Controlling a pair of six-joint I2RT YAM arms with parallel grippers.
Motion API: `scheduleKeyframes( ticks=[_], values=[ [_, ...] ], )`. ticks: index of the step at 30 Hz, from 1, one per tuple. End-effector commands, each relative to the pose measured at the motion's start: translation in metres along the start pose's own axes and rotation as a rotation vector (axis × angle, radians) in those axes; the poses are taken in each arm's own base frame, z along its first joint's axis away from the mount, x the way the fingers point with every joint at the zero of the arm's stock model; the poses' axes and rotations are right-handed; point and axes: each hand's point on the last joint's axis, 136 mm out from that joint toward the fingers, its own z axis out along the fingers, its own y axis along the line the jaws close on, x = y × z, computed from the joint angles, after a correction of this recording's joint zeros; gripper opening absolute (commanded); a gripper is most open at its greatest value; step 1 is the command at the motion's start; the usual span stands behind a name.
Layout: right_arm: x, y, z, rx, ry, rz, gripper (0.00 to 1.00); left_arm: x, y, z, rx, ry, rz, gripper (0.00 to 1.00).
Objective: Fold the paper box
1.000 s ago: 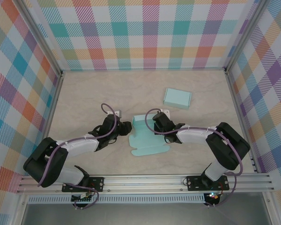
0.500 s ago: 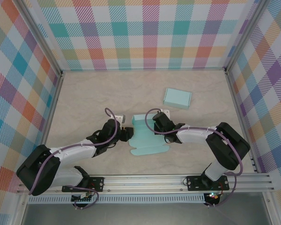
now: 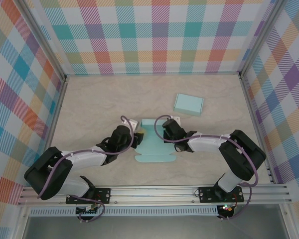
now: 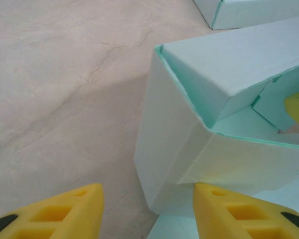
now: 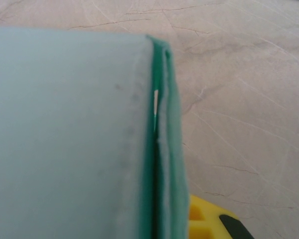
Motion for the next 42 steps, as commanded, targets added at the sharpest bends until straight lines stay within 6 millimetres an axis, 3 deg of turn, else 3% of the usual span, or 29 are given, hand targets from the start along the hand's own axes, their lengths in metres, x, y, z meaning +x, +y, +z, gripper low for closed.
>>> scheduleKeyframes(
  ticks=[1,10,19,23,29,31,35,42],
  values=[
    [0.004,0.012,0.002,-0.037,0.015,-0.015,0.00,-0.034,-0.005,0.006,-0.015,-0.116,0.051,0.48],
    [0.012,0.014,0.000,-0.035,0.022,-0.037,0.00,-0.046,0.013,0.014,-0.218,-0.182,0.103,0.23],
    [0.018,0.020,0.001,-0.044,0.032,-0.048,0.00,-0.052,0.009,0.028,-0.278,-0.215,0.141,0.21],
    [0.019,0.019,-0.002,-0.047,0.029,-0.057,0.00,-0.057,0.005,0.030,-0.268,-0.215,0.209,0.31],
    [0.018,0.017,-0.007,-0.057,0.015,-0.067,0.00,-0.060,0.020,0.029,-0.301,-0.196,0.207,0.36],
    [0.017,0.018,-0.009,-0.061,0.011,-0.067,0.00,-0.060,0.025,0.030,-0.311,-0.187,0.208,0.32],
    [0.016,0.018,-0.011,-0.063,0.009,-0.064,0.00,-0.058,0.027,0.031,-0.319,-0.177,0.216,0.15],
    [0.016,0.016,-0.011,-0.046,0.021,-0.046,0.00,-0.044,0.035,0.029,-0.357,-0.127,0.198,0.16]
  ],
)
